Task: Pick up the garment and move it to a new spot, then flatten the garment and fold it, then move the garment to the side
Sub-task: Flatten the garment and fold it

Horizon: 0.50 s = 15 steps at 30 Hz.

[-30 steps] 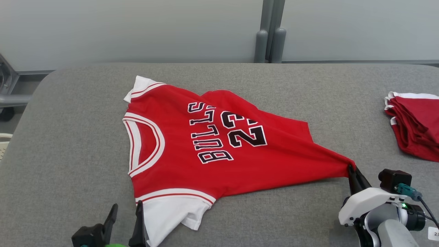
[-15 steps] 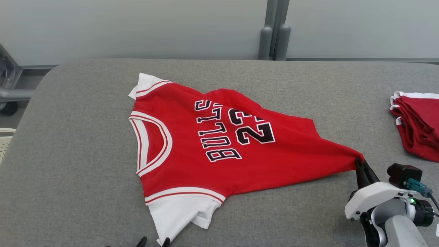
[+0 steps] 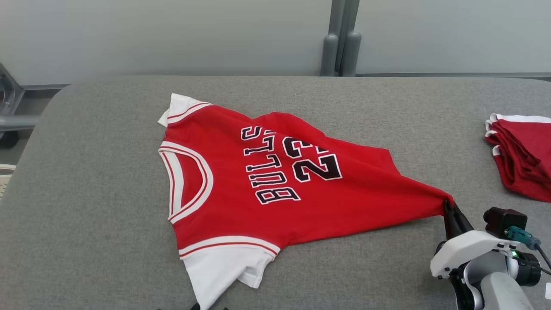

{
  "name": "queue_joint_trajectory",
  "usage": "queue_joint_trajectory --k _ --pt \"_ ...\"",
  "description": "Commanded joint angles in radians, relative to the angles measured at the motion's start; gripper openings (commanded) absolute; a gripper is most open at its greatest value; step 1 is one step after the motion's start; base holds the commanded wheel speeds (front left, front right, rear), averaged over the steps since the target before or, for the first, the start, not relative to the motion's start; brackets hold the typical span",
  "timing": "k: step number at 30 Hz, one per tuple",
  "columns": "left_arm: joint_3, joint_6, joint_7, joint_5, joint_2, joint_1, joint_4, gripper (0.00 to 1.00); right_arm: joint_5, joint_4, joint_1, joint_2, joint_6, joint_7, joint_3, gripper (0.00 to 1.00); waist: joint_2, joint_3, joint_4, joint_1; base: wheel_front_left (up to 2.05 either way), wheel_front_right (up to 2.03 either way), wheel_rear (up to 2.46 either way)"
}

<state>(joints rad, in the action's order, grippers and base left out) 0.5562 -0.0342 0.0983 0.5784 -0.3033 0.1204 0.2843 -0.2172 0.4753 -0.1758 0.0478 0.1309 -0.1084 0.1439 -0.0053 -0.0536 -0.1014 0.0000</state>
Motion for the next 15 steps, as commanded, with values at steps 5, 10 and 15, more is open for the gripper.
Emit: queue_joint_trajectory --k 5,10,15 --pt "0.003 -0.011 0.036 -0.006 0.021 -0.056 0.079 0.77 -0.007 0.003 0.009 0.005 0.0 -0.009 -0.003 0.0 0.0053 0.0 0.018 0.0 0.0 0.0 0.0" --pt "-0.005 -0.019 0.08 0.002 0.034 -0.074 0.114 0.07 -0.007 0.005 0.011 0.005 0.0 -0.012 -0.004 0.0 0.0053 0.002 0.024 0.0 0.0 0.0 0.0" --pt "-0.035 -0.033 0.13 0.027 0.047 -0.067 0.087 0.0 -0.008 0.0 0.017 0.005 0.0 -0.021 0.0 0.0 0.0053 0.008 0.021 0.0 0.0 0.0 0.0"
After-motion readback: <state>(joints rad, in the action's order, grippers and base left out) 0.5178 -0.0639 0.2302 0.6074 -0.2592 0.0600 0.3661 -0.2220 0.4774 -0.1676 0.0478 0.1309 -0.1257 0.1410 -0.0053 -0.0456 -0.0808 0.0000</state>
